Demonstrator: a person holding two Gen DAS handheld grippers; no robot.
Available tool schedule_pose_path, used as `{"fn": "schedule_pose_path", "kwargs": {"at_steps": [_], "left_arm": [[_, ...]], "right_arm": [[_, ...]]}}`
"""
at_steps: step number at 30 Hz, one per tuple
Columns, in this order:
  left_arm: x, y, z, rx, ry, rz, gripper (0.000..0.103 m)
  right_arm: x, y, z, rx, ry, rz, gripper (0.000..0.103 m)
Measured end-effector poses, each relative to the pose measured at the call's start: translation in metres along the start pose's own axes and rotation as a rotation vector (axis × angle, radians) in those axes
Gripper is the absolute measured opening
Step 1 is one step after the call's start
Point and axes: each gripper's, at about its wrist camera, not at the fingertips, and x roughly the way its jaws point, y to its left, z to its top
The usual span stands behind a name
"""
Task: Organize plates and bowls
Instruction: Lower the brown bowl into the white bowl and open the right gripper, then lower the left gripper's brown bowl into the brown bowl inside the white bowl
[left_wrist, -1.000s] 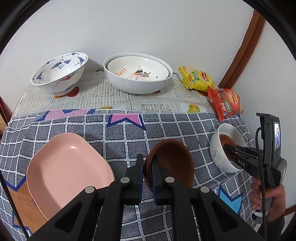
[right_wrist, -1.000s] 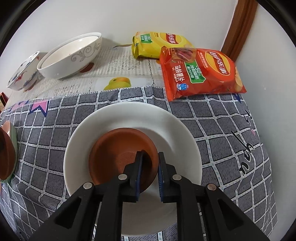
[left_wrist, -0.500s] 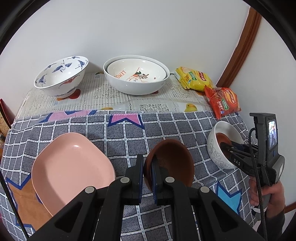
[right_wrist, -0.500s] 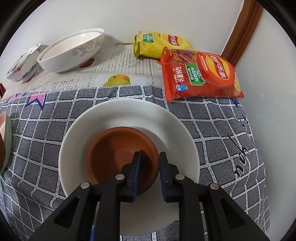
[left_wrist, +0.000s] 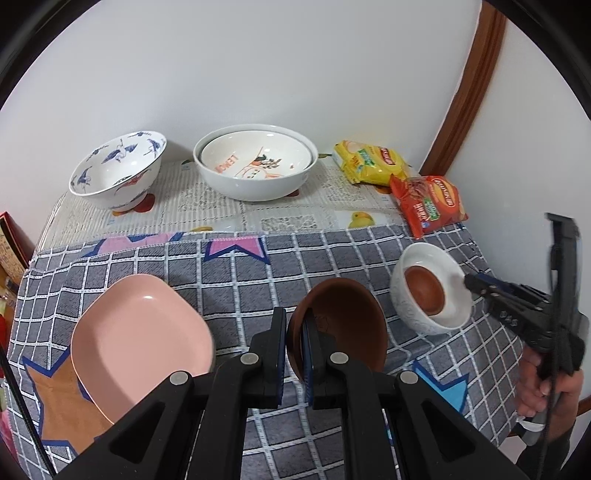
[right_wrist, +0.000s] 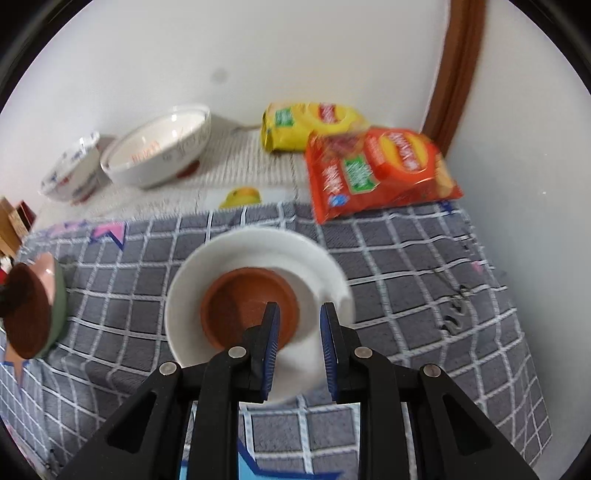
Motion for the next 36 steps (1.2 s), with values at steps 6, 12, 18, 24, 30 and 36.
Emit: {"fn": "schedule_pose_path", "kwargs": {"at_steps": [6,12,18,24,30,36], "left_arm": [[-0.004,-0.026,-0.001,0.022,-0.010,-0.024,0.008],[0.002,-0.063,-0.001,0.062,-0.003,-0.063,0.008],[0.013,-0.086,0.001,0.086,0.008,-0.084,0.008],[0.025,-0.096,0.005,0.094,0.019,-0.086,0.008],[0.040,-0.101,0.013,0.095,0.031,-0.095,0.008],[0.058,-0.109,0.020,0.096,0.050,-0.114,0.008]], "right_arm": [[-0.042,-0.044,-0.011,0.102,-0.074,0.010,0.026],[-0.068,-0.076,-0.032,0.141,-0.099,-0.018,0.027],[-0.078,-0.095,-0.052,0.177,-0.102,-0.024,0.027],[-0.067,-0.105,-0.061,0.213,-0.078,-0.010,0.028],[-0.053,-0.102,-0.064,0.227,-0.056,0.009,0.028],[-0.043,-0.098,-0.066,0.228,-0.043,0.018,0.027]]}}
